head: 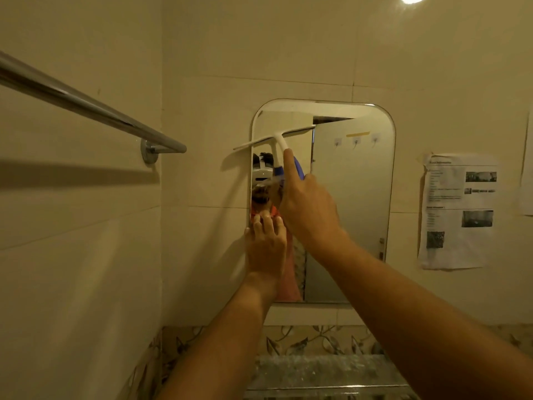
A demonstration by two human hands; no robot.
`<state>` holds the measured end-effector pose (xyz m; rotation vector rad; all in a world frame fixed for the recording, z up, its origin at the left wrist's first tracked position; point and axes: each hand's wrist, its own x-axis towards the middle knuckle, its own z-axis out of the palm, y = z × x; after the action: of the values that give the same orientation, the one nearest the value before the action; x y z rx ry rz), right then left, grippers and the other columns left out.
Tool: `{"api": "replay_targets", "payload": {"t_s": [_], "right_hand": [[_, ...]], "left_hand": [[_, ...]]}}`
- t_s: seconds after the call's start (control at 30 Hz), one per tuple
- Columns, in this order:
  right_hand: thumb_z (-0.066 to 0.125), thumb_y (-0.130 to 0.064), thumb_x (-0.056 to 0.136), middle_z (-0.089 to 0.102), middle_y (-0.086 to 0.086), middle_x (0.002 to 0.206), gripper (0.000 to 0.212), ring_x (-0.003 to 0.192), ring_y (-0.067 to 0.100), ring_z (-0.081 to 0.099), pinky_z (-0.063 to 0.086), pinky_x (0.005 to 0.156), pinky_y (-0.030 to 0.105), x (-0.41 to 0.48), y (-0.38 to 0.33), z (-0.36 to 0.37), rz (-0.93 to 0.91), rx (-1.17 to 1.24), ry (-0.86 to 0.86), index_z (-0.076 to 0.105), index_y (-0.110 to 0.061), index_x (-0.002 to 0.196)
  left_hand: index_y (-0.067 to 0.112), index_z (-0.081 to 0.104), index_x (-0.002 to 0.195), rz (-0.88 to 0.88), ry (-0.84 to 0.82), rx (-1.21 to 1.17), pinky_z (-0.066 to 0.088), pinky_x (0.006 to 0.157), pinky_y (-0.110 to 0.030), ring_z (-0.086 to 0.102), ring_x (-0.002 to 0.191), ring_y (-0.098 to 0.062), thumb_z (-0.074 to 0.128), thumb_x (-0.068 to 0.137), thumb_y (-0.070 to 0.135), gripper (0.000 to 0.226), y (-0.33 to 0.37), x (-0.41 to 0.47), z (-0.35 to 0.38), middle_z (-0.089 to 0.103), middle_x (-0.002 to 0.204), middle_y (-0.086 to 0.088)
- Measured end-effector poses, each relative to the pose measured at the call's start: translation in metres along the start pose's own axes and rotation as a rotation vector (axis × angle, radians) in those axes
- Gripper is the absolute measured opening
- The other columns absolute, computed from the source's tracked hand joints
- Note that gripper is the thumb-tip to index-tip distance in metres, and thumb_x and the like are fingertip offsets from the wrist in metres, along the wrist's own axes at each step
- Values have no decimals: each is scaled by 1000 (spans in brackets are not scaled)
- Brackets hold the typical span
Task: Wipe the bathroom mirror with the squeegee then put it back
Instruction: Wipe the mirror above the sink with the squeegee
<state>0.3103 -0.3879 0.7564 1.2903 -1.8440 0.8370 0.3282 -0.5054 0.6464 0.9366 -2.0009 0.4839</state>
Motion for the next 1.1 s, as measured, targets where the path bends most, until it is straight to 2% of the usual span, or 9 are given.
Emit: {"api": "replay_targets", "payload": {"t_s": [0.07,0.2,0.33,0.43,0.53,0.63,0.73,0.87,1.1], "right_hand": [[51,-26,104,50,8,98,79,61,9,48,42,52,23,-19,3,1,20,5,-31,-5,-31,160],[41,-34,107,50,10,101,74,69,14,54,44,57,25,-53,9,8,56,-18,-85,-12,-32,159],[37,-35,109,52,10,103,72,60,11,52,41,52,24,-75,17,18,84,-16,-108,-16,-32,158],[39,-35,108,47,7,99,74,63,11,53,43,54,24,-87,20,18,99,7,-141,-17,-34,158],[38,-37,108,44,5,100,75,60,6,46,44,56,24,-90,21,10,109,35,-179,-19,-35,157],[39,-39,107,52,11,108,72,57,5,40,35,50,17,-79,20,-7,53,92,-129,-9,-34,160],[43,-37,107,54,5,91,69,56,8,47,34,47,18,-42,21,-26,29,154,2,0,-34,160],[41,-21,107,50,1,73,66,53,11,46,35,47,22,14,22,-63,95,224,106,3,-28,161],[43,-16,104,57,11,87,73,59,14,47,32,49,26,47,33,-67,192,109,63,1,-26,162]], "left_hand": [[5,66,122,5,53,-30,53,88,-52,58,120,-40,84,76,15,50,-1,1,2,59,131,-22],[5,57,131,26,82,-49,52,89,-53,54,124,-39,62,96,19,38,-1,1,5,54,136,-23],[8,50,140,21,-8,-23,51,94,-52,49,128,-40,67,91,20,53,2,-4,-11,47,142,-23],[9,39,148,45,-8,-4,48,101,-50,45,132,-38,62,95,25,60,2,-5,-16,44,145,-22],[8,44,145,24,5,7,51,98,-48,50,128,-37,65,94,29,59,2,-4,-18,48,142,-22],[8,49,142,36,25,-6,51,95,-51,49,128,-39,62,93,19,51,2,-4,-10,47,142,-23],[7,57,135,23,16,5,51,90,-51,50,126,-40,80,80,15,60,1,-1,-6,51,138,-23],[10,53,138,14,-25,43,49,94,-51,47,128,-39,82,79,21,67,2,-2,-11,47,142,-22],[9,60,132,5,13,51,53,88,-50,54,122,-40,82,76,21,61,2,0,-6,55,136,-22]]}}
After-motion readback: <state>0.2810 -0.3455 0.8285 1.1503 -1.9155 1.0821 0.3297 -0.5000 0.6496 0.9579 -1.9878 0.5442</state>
